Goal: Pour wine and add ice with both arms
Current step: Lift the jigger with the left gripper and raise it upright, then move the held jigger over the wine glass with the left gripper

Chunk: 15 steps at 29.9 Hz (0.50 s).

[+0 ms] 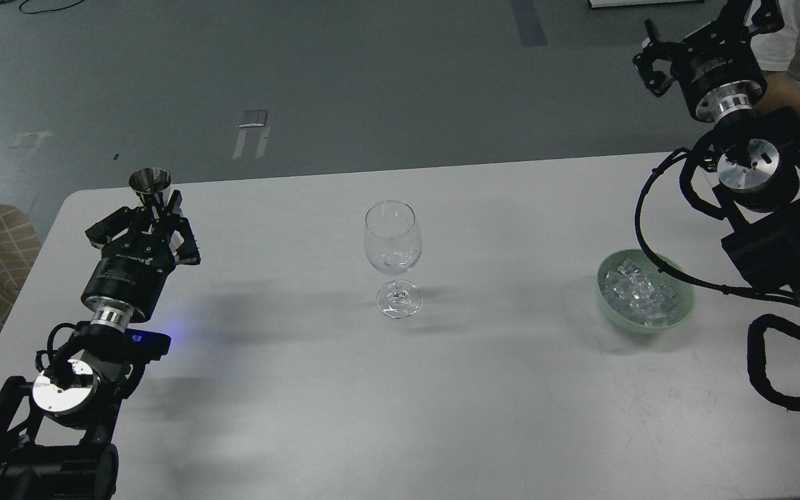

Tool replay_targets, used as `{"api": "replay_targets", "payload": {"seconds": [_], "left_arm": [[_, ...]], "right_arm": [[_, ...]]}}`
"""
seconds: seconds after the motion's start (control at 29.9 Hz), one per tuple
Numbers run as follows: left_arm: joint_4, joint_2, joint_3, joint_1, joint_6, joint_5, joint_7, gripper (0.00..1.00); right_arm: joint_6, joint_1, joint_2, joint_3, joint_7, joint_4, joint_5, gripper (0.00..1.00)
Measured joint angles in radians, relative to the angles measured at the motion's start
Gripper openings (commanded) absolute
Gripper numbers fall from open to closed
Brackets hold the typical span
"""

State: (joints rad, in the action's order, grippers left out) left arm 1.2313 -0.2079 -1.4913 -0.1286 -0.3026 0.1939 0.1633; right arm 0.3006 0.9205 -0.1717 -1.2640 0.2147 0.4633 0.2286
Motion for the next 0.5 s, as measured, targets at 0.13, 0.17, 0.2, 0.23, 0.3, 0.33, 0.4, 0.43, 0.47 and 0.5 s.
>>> {"api": "replay_targets", "payload": {"seconds": [0.13, 0.17, 0.2, 0.23, 0.3, 0.33, 0.4, 0.43, 0.47, 0.5], "left_arm": [[0.035, 0.000, 0.033, -0.015, 0.003, -0.018, 0.027, 0.18], [0.040, 0.000, 0.042, -0.022, 0.003, -0.028, 0.030, 0.18], [0.046, 0.000, 0.053, -0.030, 0.004, -0.042, 0.032, 0.18], [0.052, -0.001, 0.062, -0.039, 0.005, -0.057, 0.033, 0.18], [0.064, -0.002, 0.079, -0.055, 0.010, -0.080, 0.034, 0.18], [0.071, -0.002, 0.089, -0.062, 0.014, -0.088, 0.034, 0.18], [0.082, -0.002, 0.107, -0.073, 0.022, -0.094, 0.034, 0.17], [0.088, -0.003, 0.117, -0.079, 0.024, -0.097, 0.035, 0.17], [0.091, -0.003, 0.128, -0.085, 0.026, -0.100, 0.035, 0.17], [0.093, -0.003, 0.137, -0.090, 0.027, -0.103, 0.035, 0.17]], "right_arm": [[0.000, -0.001, 0.000, 0.000, 0.000, 0.000, 0.000, 1.00], [0.000, -0.002, -0.001, 0.000, 0.000, 0.000, 0.000, 1.00], [0.000, -0.002, -0.001, 0.000, 0.000, 0.000, 0.000, 1.00], [0.000, -0.002, -0.001, 0.000, 0.000, 0.000, 0.000, 1.00], [0.000, -0.002, -0.004, 0.000, 0.000, 0.000, 0.000, 1.00], [0.000, -0.002, -0.006, 0.000, 0.000, 0.000, 0.000, 1.00], [0.000, -0.002, -0.011, 0.000, 0.000, 0.000, 0.000, 1.00], [0.000, -0.002, -0.012, 0.000, 0.000, 0.000, 0.000, 1.00], [0.000, -0.002, -0.014, 0.000, 0.000, 0.000, 0.000, 1.00], [0.000, -0.003, -0.016, 0.000, 0.000, 0.000, 0.000, 1.00]]}}
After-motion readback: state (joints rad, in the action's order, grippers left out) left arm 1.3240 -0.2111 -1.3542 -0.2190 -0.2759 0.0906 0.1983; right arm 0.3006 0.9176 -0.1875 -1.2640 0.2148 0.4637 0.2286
